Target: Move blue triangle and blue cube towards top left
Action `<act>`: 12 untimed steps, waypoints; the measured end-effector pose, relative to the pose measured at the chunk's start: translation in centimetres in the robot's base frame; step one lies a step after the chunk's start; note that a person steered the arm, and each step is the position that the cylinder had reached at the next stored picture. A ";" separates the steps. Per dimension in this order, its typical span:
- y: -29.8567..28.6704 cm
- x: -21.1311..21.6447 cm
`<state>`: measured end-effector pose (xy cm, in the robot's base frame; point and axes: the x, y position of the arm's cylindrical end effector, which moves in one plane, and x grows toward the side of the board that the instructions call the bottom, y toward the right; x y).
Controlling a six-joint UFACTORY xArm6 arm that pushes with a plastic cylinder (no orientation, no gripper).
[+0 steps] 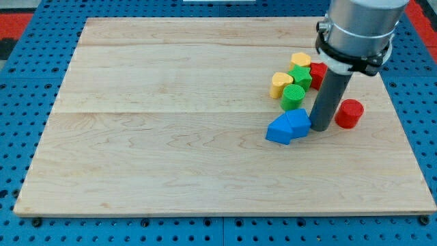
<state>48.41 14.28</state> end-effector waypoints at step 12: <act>-29.9 -0.4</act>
<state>48.05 -15.62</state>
